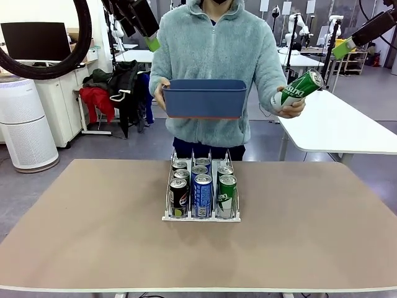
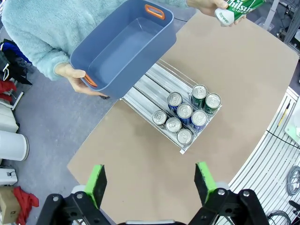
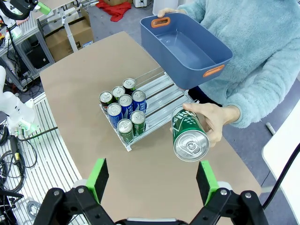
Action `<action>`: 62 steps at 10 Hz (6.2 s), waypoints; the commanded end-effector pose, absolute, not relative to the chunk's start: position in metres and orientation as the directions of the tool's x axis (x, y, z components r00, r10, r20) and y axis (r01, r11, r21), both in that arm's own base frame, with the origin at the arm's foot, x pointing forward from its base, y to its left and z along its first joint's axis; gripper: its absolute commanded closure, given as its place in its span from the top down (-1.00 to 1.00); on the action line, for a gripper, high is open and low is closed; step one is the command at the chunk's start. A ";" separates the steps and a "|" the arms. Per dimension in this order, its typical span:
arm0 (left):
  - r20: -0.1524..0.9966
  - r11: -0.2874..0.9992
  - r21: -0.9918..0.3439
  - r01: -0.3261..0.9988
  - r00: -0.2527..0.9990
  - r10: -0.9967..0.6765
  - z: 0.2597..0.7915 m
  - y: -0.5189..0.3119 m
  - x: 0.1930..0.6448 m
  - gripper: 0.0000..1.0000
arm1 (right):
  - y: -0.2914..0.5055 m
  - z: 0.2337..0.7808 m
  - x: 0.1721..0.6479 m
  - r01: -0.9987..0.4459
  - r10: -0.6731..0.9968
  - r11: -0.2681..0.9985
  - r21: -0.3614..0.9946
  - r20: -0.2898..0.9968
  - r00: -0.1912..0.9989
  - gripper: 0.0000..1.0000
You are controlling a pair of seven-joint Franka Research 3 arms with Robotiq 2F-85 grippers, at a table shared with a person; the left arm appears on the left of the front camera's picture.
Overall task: Fill the beverage cans into the dispenser.
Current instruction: Pick up the Sprite handed by the human, then place the picked Sprite in the line of the Automatic Can Dispenser with the same cans.
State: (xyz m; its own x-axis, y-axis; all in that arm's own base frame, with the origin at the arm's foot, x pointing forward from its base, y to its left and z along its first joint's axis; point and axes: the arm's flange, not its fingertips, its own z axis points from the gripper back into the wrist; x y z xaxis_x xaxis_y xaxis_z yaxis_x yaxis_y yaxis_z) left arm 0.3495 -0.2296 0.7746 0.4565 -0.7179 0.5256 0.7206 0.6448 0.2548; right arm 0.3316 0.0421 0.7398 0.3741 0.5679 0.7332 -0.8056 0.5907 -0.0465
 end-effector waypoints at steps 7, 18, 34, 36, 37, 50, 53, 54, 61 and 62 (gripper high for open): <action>0.515 0.637 0.255 0.728 0.456 -0.726 0.776 -0.229 0.350 1.00 | 0.022 0.726 0.367 -0.835 0.608 0.551 0.008 0.682 0.407 1.00; 0.515 0.637 0.255 0.728 0.456 -0.726 0.776 -0.229 0.350 1.00 | 0.002 0.682 0.427 -0.843 0.550 0.531 0.086 0.722 0.420 1.00; 0.515 0.637 0.255 0.728 0.456 -0.726 0.776 -0.229 0.350 1.00 | 0.025 0.651 0.453 -0.862 0.533 0.488 0.137 0.736 0.418 1.00; 0.515 0.637 0.255 0.728 0.456 -0.726 0.776 -0.229 0.350 1.00 | 0.026 0.651 0.453 -0.862 0.534 0.489 0.136 0.734 0.419 1.00; 0.515 0.637 0.255 0.728 0.456 -0.726 0.776 -0.229 0.350 1.00 | 0.024 0.650 0.452 -0.874 0.552 0.476 0.101 0.739 0.386 -0.19; 0.515 0.637 0.255 0.728 0.456 -0.726 0.776 -0.229 0.350 1.00 | 0.024 0.652 0.453 -0.874 0.528 0.477 0.094 0.764 0.370 0.06; 0.515 0.637 0.255 0.728 0.456 -0.726 0.776 -0.229 0.350 1.00 | 0.024 0.652 0.453 -0.874 0.528 0.477 0.094 0.764 0.370 0.06; 0.515 0.637 0.255 0.728 0.456 -0.726 0.776 -0.229 0.350 1.00 | 0.024 0.652 0.453 -0.874 0.528 0.477 0.094 0.764 0.370 0.06; 0.515 0.637 0.255 0.728 0.456 -0.726 0.776 -0.229 0.350 1.00 | 0.024 0.652 0.453 -0.874 0.528 0.477 0.094 0.764 0.370 0.06; 0.515 0.637 0.255 0.728 0.456 -0.726 0.776 -0.229 0.350 1.00 | 0.024 0.652 0.453 -0.874 0.528 0.477 0.094 0.764 0.370 0.06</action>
